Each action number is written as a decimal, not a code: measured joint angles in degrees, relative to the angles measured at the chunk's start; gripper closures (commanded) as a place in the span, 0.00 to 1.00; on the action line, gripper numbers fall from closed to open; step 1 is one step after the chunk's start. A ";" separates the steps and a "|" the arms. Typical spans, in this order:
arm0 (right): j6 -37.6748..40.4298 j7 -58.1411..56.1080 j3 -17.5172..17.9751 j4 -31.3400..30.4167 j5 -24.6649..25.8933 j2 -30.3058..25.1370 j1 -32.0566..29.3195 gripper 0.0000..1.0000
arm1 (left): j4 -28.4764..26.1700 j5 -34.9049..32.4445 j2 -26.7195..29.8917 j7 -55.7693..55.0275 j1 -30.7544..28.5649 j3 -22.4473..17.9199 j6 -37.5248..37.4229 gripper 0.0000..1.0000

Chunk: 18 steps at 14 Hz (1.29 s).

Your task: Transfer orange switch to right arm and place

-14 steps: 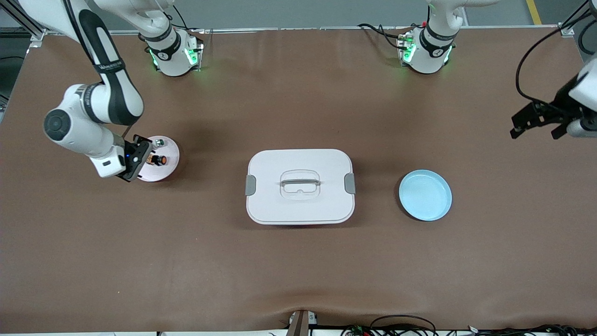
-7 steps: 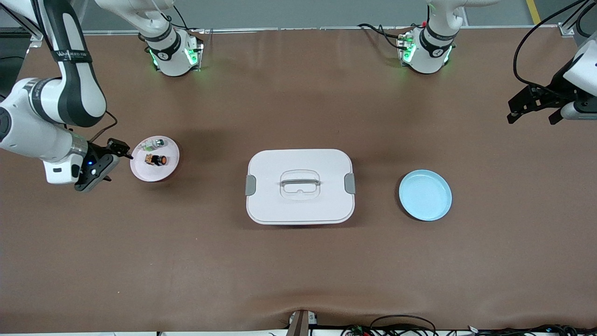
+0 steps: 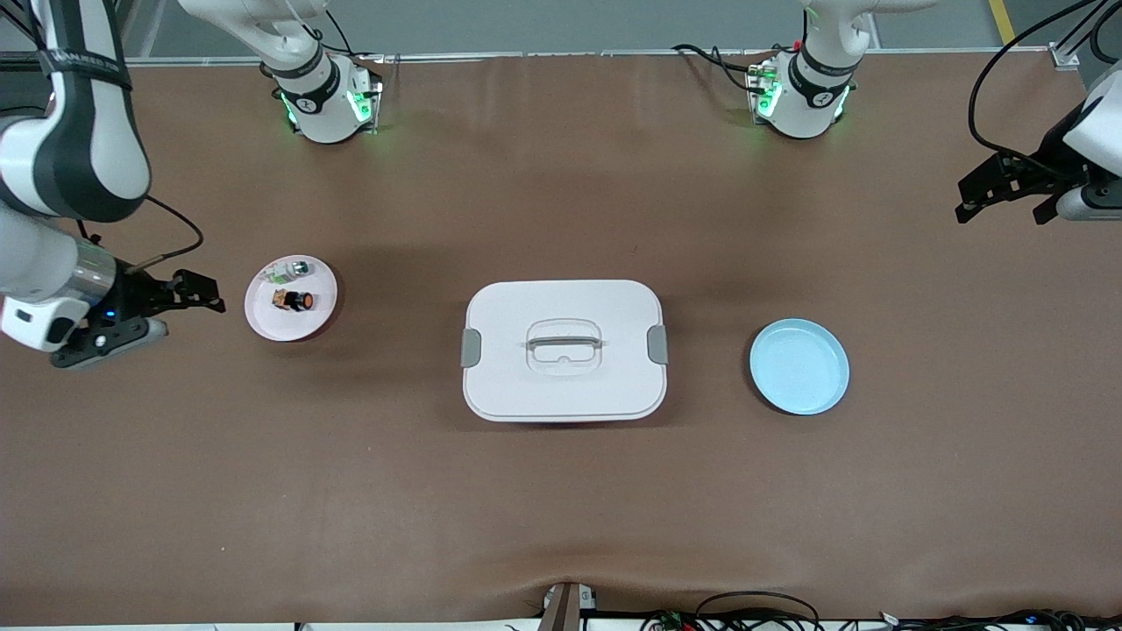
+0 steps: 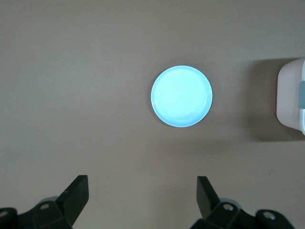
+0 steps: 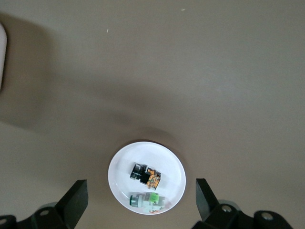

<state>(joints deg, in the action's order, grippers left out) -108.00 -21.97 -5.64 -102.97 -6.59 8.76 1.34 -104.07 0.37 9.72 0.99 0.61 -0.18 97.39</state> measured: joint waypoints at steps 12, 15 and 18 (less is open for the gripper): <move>5.61 15.00 -0.75 13.74 1.50 0.25 -1.84 0.00 | 1.78 0.00 -1.24 -2.88 0.00 0.38 -0.10 0.00; 5.95 15.00 0.04 16.31 8.32 0.27 -0.98 0.00 | 2.04 0.00 -1.26 -2.89 0.01 0.48 -0.10 0.00; 6.51 15.18 0.25 17.38 9.62 0.27 0.15 0.00 | 2.05 0.00 -1.26 -2.89 0.01 0.49 -0.10 0.00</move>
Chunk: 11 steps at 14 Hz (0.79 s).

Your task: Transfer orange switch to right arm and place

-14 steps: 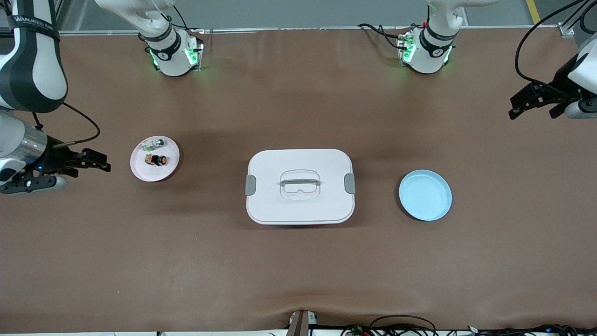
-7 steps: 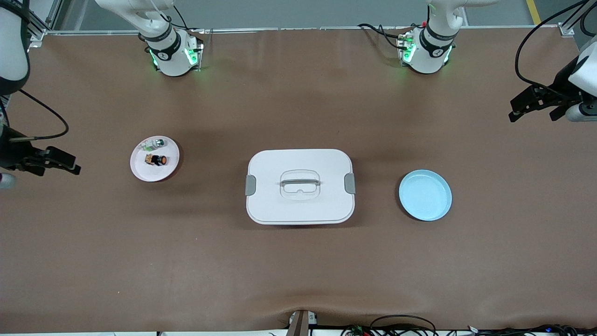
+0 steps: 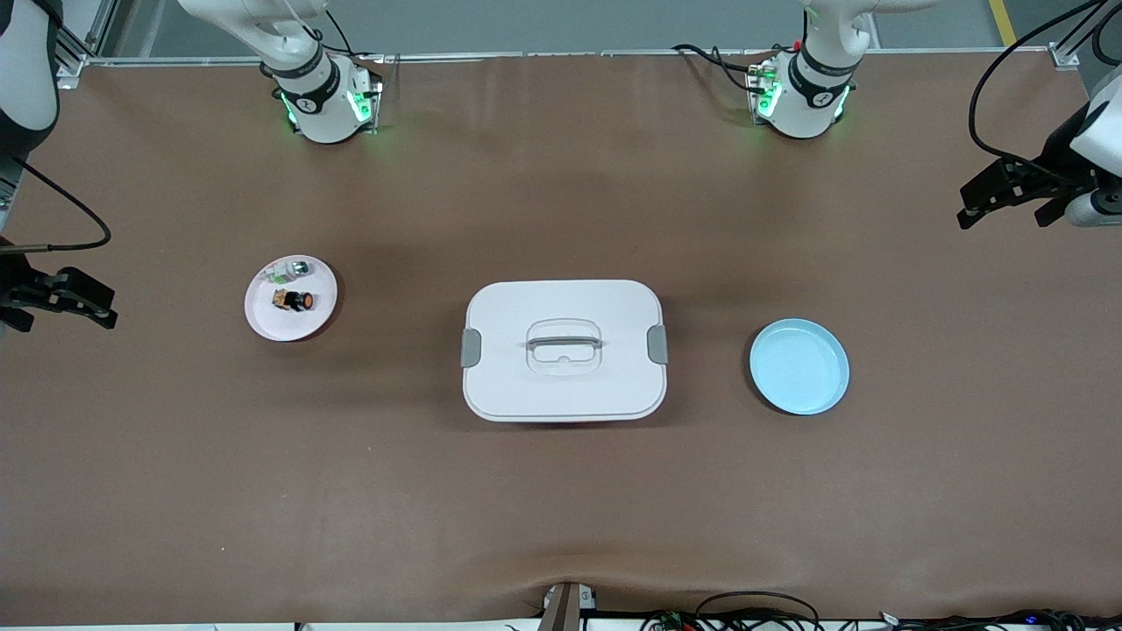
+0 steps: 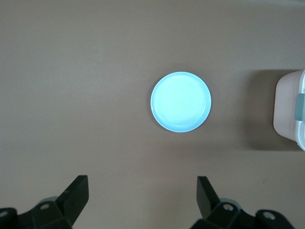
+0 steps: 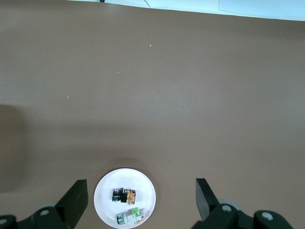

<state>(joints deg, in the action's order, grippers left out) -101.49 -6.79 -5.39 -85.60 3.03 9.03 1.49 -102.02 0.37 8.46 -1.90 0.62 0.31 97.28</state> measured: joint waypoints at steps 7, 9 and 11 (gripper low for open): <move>2.88 0.42 -0.60 0.44 -3.25 0.13 -1.32 0.00 | 0.00 0.00 -0.01 0.00 0.00 0.01 0.00 0.00; 4.93 0.42 -0.39 1.04 -3.82 -0.03 -1.30 0.00 | 0.00 0.00 -0.04 0.00 0.00 0.01 -0.09 0.00; 8.06 0.45 -0.49 1.44 -3.90 -0.68 -1.35 0.00 | 0.00 0.00 -0.07 0.00 0.00 0.01 -0.13 0.00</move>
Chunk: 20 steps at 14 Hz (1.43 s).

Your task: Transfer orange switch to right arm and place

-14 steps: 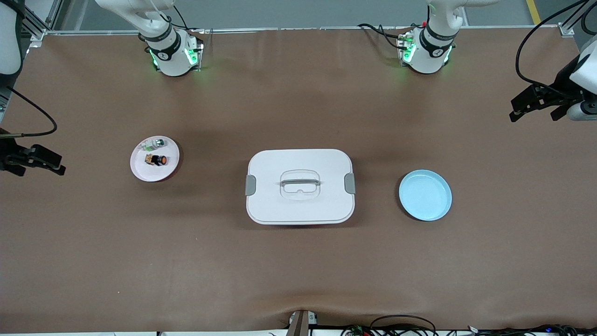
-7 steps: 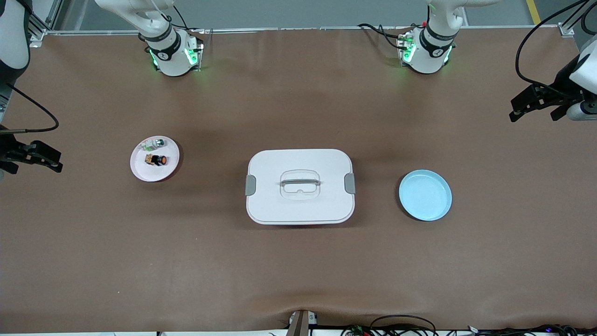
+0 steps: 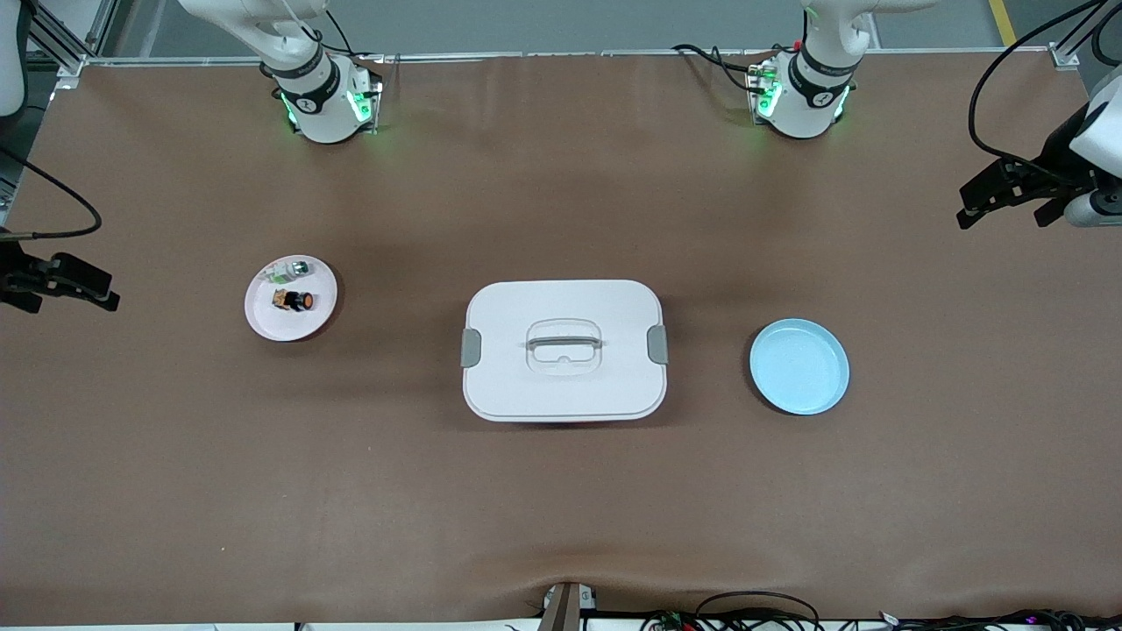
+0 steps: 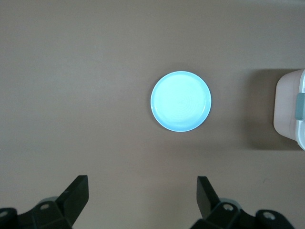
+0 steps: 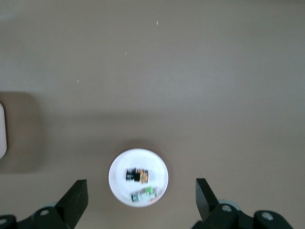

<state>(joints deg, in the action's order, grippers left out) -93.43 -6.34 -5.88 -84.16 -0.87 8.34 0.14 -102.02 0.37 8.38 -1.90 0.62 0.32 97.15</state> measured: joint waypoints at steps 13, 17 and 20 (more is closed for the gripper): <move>9.67 0.00 0.30 0.25 -0.15 -3.88 -0.40 0.00 | 0.00 0.00 -0.18 -0.02 0.00 0.00 -0.26 0.00; 12.80 0.00 0.86 0.27 -0.15 -4.51 -0.42 0.00 | 0.00 0.00 -0.18 -0.04 0.00 0.00 -0.42 0.00; 15.29 0.00 1.06 0.29 -0.15 -6.44 -0.42 0.00 | 0.00 0.00 -0.20 -0.04 0.00 0.00 -0.44 0.00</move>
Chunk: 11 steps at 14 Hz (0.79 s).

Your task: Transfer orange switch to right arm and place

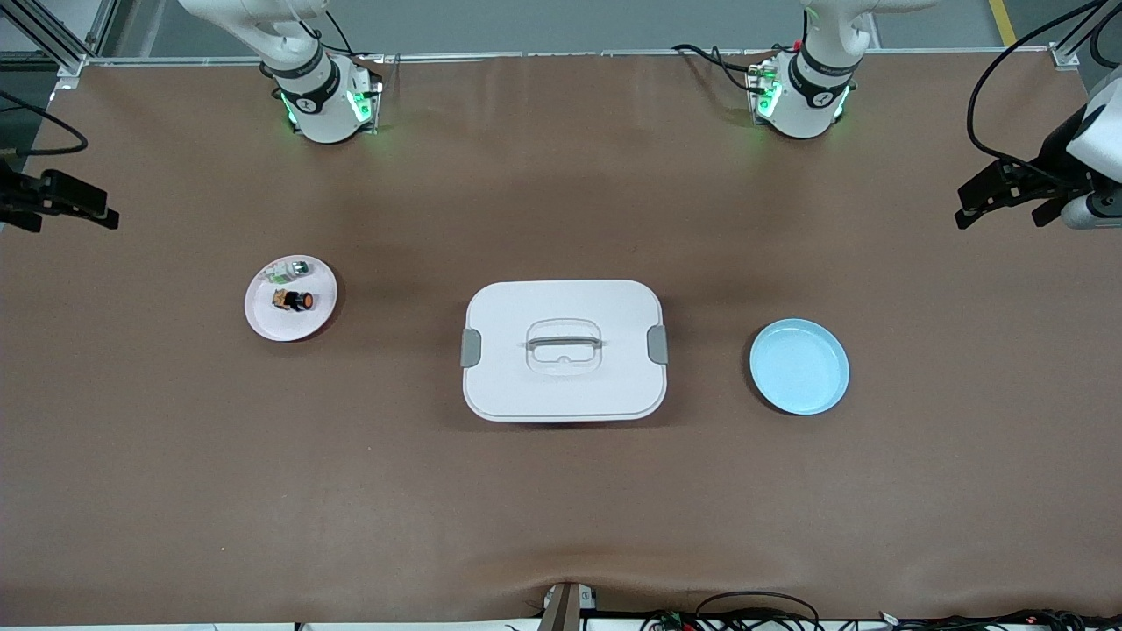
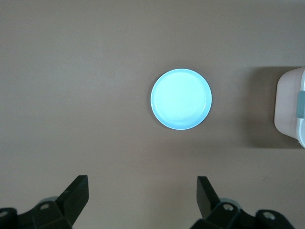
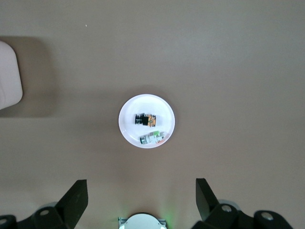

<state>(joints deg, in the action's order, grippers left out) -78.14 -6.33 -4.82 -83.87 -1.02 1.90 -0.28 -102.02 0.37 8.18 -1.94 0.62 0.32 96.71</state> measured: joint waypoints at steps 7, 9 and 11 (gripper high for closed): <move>1.39 0.00 0.46 0.00 0.12 -2.13 0.26 0.00 | 0.00 0.00 -0.03 0.00 0.00 0.00 -0.01 0.00; 0.84 0.00 0.43 0.00 0.16 -2.12 0.25 0.00 | 0.00 0.00 -0.04 0.00 0.00 0.00 -0.01 0.00; -0.07 0.00 0.34 0.00 0.17 -2.12 0.20 0.00 | 0.00 0.00 -0.04 0.00 0.00 0.00 -0.01 0.00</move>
<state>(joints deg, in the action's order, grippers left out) -78.20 -6.34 -4.48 -83.87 -0.86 -0.21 -0.08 -102.02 0.37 8.14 -1.95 0.62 0.32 96.70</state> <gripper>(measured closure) 0.000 0.000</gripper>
